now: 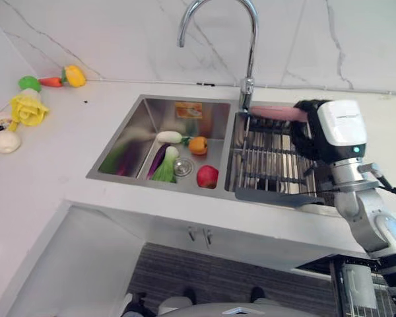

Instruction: Place the dishes in the dishwasher.

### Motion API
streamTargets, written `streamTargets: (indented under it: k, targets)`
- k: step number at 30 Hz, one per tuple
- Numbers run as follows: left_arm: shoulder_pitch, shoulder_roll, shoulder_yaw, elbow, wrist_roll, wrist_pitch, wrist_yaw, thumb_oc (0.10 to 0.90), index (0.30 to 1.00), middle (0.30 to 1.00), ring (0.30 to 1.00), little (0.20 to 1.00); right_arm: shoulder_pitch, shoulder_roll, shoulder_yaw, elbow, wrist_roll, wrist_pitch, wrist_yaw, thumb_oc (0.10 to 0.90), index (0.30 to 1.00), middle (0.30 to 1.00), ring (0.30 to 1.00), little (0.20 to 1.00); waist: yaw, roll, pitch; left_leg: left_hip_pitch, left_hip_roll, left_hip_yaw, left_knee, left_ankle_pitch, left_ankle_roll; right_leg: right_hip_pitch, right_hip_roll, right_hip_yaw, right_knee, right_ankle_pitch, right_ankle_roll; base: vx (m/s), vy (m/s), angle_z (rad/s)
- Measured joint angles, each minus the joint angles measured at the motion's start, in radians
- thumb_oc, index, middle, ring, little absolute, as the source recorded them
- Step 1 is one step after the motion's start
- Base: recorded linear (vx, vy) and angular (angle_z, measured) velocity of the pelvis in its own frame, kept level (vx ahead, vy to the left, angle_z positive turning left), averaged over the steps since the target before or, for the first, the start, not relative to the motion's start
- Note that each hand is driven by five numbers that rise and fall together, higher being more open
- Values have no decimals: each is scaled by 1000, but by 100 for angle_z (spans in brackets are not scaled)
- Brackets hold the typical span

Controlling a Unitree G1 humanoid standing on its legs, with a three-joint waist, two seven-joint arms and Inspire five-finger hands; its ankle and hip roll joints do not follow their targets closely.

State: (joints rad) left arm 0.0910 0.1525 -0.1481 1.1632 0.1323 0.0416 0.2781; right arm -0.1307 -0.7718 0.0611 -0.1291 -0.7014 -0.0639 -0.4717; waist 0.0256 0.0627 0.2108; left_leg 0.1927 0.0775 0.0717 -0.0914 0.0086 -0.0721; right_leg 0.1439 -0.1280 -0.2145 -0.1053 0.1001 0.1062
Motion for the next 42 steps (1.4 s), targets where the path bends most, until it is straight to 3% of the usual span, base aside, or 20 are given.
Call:
streamTargets:
  k: [4,7,9,11,12,13,14,16,18,19,20,21,22,24,25,26,29,34,39,42]
  targets:
    - [8,13,-4,-4,45,15,-5,800,900,900,900,900,129,0,-128,-196,0,-56,-22,400,300,300,300,300,-32,-19,3,-21,-3,67,0,-6,4,-60,4,72,1,20,-1,-55,113,-48]
    - [-9,29,-16,-12,78,14,-8,800,900,900,900,900,214,4,-200,-246,0,-73,-34,400,300,300,300,300,-103,-47,12,-25,-15,133,0,-10,9,-112,9,142,5,48,3,-69,146,-69]
    - [-12,50,-36,-35,96,21,-15,800,900,900,900,900,299,55,-260,-305,2,-77,-41,400,300,300,300,300,-117,-62,17,-39,-16,189,0,-12,10,-157,10,200,7,62,6,-156,166,-109]
    - [-43,68,-37,-26,110,23,-21,800,900,900,900,900,305,56,-271,-294,10,-71,-42,400,300,300,300,300,-176,-94,28,-65,-23,292,0,-21,18,-238,11,254,1,49,22,-201,157,-149]
    - [-67,89,-43,-11,116,26,-23,800,900,900,900,900,316,59,-282,-289,17,-61,-42,400,300,300,300,300,-222,-122,33,-82,-45,341,0,-18,18,-282,15,337,5,133,28,-107,38,-123]
    - [-82,100,-48,4,117,26,-26,800,900,900,900,900,317,56,-283,-287,17,-55,-41,400,300,300,300,300,-238,-133,31,-98,-46,387,-1,-20,20,-324,22,385,4,156,32,-90,-14,-156]
    - [-108,118,-57,8,125,27,-30,800,900,900,900,900,328,56,-285,-286,16,-50,-40,400,300,300,300,300,-263,-160,34,-102,-48,447,0,-26,24,-359,25,411,-1,114,63,-127,-39,-141]
    - [-129,123,-63,17,155,12,-30,800,900,900,900,900,336,60,-279,-268,16,-38,-40,400,300,300,300,300,-272,-136,37,-100,-2,519,0,-23,25,-383,54,361,11,34,64,-80,5,-135]
    - [-142,120,-31,50,149,30,-36,800,900,900,900,900,345,60,-279,-261,16,-34,-41,400,300,300,300,300,-270,-102,27,-96,63,578,-4,-16,13,-376,84,278,65,39,69,-26,43,-124]
    - [-114,149,-26,62,160,31,-45,800,900,900,900,900,362,64,-279,-263,14,-45,-41,400,300,300,300,300,-234,-111,18,-54,90,642,2,-9,-12,-343,61,147,182,-7,27,-45,9,-132]
    - [-86,158,-27,56,161,29,-46,800,900,900,900,900,399,60,-278,-274,14,-52,-40,400,300,300,300,300,-204,-140,-14,-30,80,652,5,-5,-17,-288,53,185,135,-26,5,-21,14,-126]
    - [-71,168,-24,57,161,30,-45,800,900,900,900,900,408,57,-277,-275,8,-60,-40,400,300,300,300,300,-184,-150,-24,-29,92,650,33,-5,-18,-242,65,206,52,0,-53,3,20,-82]
    - [-69,167,-21,48,162,27,-47,800,900,900,900,900,410,66,-273,-281,-4,-64,-39,400,300,300,300,300,-165,-167,-23,-56,99,631,79,-22,-8,-223,60,233,3,29,-69,-134,-92,-52]
    - [-80,137,-26,2,162,16,-53,800,900,900,900,900,405,62,-273,-275,-6,-60,-29,400,300,300,300,300,-163,-170,-18,-96,71,568,12,-33,-23,-230,49,238,3,34,-73,-120,-95,-10]
    - [-87,110,-33,-11,162,11,-48,800,900,900,900,900,411,55,-266,-252,-12,-56,-30,400,300,300,300,300,-169,-155,-20,-114,71,562,-3,-14,-21,-228,56,224,3,34,-73,-22,-87,4]
    - [-90,57,-30,-44,167,3,-27,800,900,900,900,900,413,43,-243,-212,-25,-38,-23,400,300,300,300,300,-160,-114,-16,-135,84,525,-6,33,-35,-207,94,227,-3,14,-60,7,-88,-12]
    - [-116,32,-24,-42,169,-15,-21,800,900,900,900,900,486,57,-206,-157,-46,-31,-11,400,300,300,300,300,-174,-95,-28,-138,101,497,-6,54,-51,-193,99,195,-3,5,-62,-5,-91,15]
    - [-134,-23,-44,1,162,-10,-23,800,900,900,900,900,510,65,-120,19,-55,8,24,400,300,300,300,300,-198,-61,-24,-123,92,457,-6,78,-35,-152,82,146,-3,-7,-50,37,-63,24]
    - [-136,-21,-28,5,153,-8,-16,800,900,900,900,900,457,63,18,206,-106,44,41,400,300,300,300,300,-155,-19,-16,-122,79,426,-3,85,-32,-135,66,111,-2,-12,-45,-6,-54,22]
    - [-133,-7,-29,21,153,-2,-5,800,900,900,900,900,354,70,97,363,-125,61,30,400,300,300,300,300,-136,-12,-8,-98,76,424,-1,83,-29,-110,61,105,-3,-17,-41,38,-31,6]
